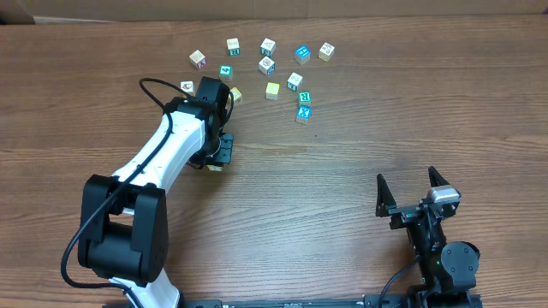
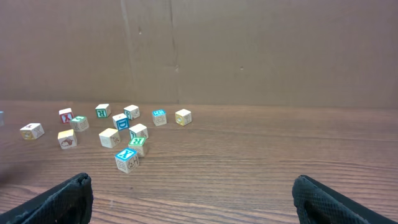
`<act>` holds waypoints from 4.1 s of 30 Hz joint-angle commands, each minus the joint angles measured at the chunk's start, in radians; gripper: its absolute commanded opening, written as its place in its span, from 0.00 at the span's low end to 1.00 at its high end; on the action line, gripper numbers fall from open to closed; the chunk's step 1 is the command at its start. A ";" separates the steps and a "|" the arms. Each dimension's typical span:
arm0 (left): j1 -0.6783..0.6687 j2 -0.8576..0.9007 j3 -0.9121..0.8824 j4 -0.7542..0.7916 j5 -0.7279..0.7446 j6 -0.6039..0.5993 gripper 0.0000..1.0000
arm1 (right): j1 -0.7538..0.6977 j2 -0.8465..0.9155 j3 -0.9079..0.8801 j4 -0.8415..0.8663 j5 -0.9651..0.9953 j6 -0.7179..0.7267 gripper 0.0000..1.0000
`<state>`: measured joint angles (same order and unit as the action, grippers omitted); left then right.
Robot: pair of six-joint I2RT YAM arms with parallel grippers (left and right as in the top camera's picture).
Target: Form a tower
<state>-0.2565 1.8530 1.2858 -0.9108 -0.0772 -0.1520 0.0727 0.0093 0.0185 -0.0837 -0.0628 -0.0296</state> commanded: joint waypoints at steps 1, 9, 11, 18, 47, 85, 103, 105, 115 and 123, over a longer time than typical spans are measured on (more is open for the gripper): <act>-0.009 -0.030 0.024 0.004 0.023 0.045 0.26 | 0.006 -0.006 -0.011 0.003 0.010 -0.002 1.00; -0.008 -0.030 0.024 0.008 0.014 0.056 0.28 | 0.006 -0.006 -0.011 0.003 0.010 -0.002 1.00; -0.008 -0.030 0.024 0.008 0.014 0.055 0.28 | 0.006 -0.006 -0.011 0.003 0.010 -0.002 1.00; -0.008 -0.030 0.024 0.001 0.015 0.032 0.29 | 0.006 -0.006 -0.011 0.003 0.010 -0.002 1.00; -0.008 -0.029 0.024 0.003 -0.009 -0.015 0.29 | 0.006 -0.006 -0.010 0.003 0.010 -0.002 1.00; 0.003 -0.029 0.061 -0.011 -0.011 -0.047 0.78 | 0.006 -0.006 -0.011 0.003 0.010 -0.002 1.00; 0.045 -0.030 0.818 -0.153 0.030 -0.077 1.00 | 0.006 -0.006 -0.011 0.003 0.010 -0.002 1.00; 0.045 -0.029 0.818 -0.111 0.030 -0.079 1.00 | 0.006 -0.006 -0.011 0.003 0.010 -0.002 1.00; 0.011 0.066 0.817 -0.085 0.218 -0.145 0.76 | 0.006 -0.006 -0.011 0.003 0.010 -0.002 1.00; -0.143 0.253 0.817 -0.092 0.192 -0.139 0.75 | 0.006 -0.006 -0.011 0.003 0.010 -0.002 1.00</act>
<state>-0.3439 2.0323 2.0941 -0.9989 0.0994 -0.2859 0.0731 0.0093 0.0185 -0.0834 -0.0628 -0.0292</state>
